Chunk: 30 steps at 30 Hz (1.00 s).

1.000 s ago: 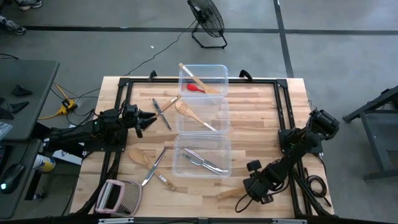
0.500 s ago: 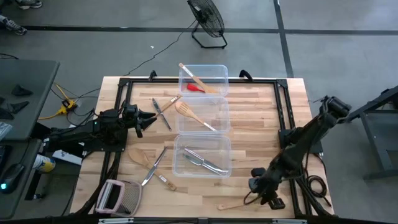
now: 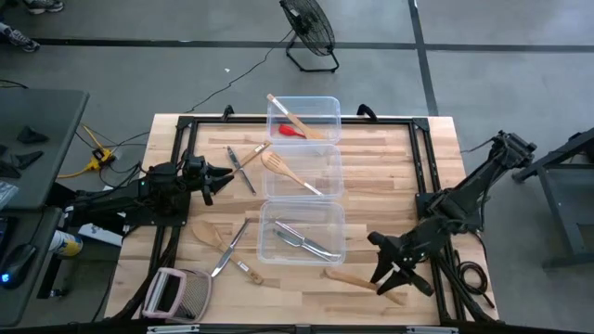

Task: Pick & Place Kitchen Items
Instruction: Put the brown spatula into the middle transparent bin

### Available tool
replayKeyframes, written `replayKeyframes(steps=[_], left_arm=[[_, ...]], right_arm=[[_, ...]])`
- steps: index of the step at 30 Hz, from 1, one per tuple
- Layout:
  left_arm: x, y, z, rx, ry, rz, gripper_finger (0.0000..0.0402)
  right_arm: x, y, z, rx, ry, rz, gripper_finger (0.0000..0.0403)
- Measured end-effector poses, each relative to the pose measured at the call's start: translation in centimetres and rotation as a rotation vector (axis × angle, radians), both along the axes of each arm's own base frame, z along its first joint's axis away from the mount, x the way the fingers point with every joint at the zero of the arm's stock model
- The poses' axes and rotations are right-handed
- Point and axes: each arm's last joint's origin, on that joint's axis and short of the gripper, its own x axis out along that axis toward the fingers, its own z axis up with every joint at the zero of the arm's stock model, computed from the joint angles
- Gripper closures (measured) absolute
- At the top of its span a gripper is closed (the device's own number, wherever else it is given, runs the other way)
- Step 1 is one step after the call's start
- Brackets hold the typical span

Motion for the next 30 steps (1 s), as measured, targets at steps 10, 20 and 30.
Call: replayKeyframes(steps=[10, 20, 30], left_arm=[[0.0, 0.0, 0.0, 0.0, 0.0, 0.0, 0.0258], [0.0, 0.0, 0.0, 0.0, 0.001, 0.0, 0.0258], [0.0, 0.0, 0.0, 0.0, 0.0, 0.0, 0.0258]], right_arm=[[0.3, 0.1, 2.2, 0.115, -0.208, 0.009, 0.0312], [0.3, 0.2, 3.2, 0.105, -0.359, 0.019, 0.0312], [0.3, 0.1, 3.5, 0.082, -0.426, 0.018, 0.0312]])
